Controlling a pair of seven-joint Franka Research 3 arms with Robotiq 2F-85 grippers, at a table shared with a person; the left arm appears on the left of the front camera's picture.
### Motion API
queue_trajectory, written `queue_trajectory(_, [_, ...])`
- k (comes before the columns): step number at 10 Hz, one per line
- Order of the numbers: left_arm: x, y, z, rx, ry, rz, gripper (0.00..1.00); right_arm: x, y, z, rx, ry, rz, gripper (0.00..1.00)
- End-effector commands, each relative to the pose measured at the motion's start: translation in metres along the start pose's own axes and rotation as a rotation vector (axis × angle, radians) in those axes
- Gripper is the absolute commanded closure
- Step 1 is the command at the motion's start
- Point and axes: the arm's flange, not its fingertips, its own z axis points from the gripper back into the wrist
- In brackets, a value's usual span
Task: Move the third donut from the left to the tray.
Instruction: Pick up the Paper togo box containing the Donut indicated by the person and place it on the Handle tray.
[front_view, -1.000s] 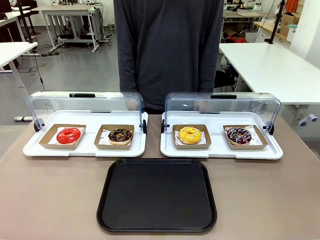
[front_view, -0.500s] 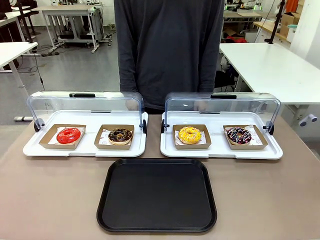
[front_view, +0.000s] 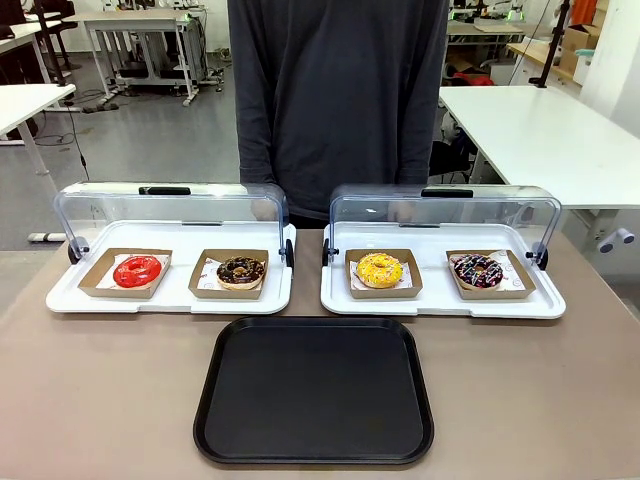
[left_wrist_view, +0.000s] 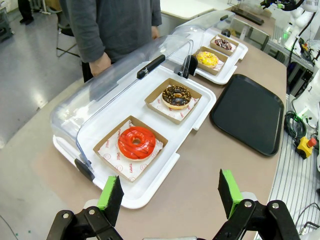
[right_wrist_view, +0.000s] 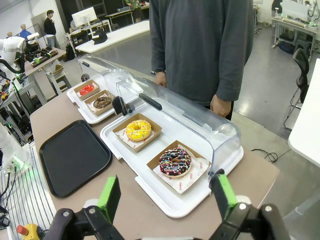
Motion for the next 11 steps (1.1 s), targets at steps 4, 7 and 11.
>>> queue_trajectory(4, [0.001, -0.0009, 0.0007, 0.0, 0.0, 0.001, 0.0, 0.0019, -0.0007, -0.0006, 0.0, -0.009, 0.01, 0.0])
queue_trajectory(7, [0.001, -0.0009, 0.0007, 0.0, 0.0, 0.001, 0.0, 0.0019, -0.0007, -0.0006, 0.0, -0.009, 0.01, 0.0])
queue_trajectory(11, [0.001, -0.0009, 0.0007, 0.0, 0.0, 0.001, 0.0, 0.0019, -0.0007, -0.0006, 0.0, -0.009, 0.01, 0.0])
